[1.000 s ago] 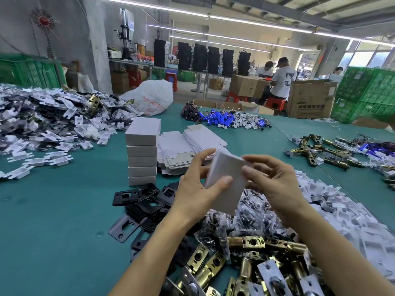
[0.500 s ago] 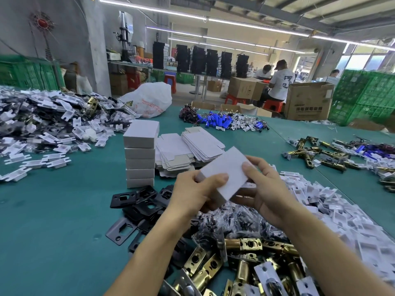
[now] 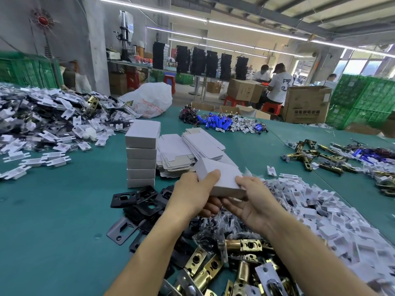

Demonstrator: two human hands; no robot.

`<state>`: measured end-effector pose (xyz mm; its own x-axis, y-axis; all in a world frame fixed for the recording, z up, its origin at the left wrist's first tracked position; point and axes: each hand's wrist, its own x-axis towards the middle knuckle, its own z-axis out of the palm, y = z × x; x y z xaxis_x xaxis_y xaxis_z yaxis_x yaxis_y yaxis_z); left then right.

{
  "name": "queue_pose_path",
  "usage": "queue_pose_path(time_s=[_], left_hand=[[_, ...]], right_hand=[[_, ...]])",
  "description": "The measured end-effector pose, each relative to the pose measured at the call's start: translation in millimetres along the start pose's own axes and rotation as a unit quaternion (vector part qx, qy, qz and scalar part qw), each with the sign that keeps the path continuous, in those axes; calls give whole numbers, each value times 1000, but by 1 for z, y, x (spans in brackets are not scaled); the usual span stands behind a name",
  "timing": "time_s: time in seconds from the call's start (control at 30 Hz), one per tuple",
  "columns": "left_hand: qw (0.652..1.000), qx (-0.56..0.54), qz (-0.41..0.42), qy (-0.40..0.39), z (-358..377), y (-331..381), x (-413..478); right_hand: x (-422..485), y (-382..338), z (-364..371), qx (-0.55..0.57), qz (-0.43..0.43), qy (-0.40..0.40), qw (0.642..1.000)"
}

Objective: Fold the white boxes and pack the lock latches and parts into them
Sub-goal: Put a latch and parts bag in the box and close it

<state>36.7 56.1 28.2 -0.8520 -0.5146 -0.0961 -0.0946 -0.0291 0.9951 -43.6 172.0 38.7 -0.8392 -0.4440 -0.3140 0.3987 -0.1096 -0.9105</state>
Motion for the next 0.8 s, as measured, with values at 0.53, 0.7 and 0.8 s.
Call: queue_pose_path(time_s=[0.53, 0.7, 0.8], left_hand=[[981, -137, -74, -119, -10, 7, 0], [973, -231, -5, 26, -10, 13, 1], [961, -257, 24, 101, -21, 27, 8]], right_hand=[[-11, -25, -13, -132, -99, -12, 986], [-25, -17, -35, -204, -60, -61, 975], [-29, -8, -45, -245, -35, -85, 965]])
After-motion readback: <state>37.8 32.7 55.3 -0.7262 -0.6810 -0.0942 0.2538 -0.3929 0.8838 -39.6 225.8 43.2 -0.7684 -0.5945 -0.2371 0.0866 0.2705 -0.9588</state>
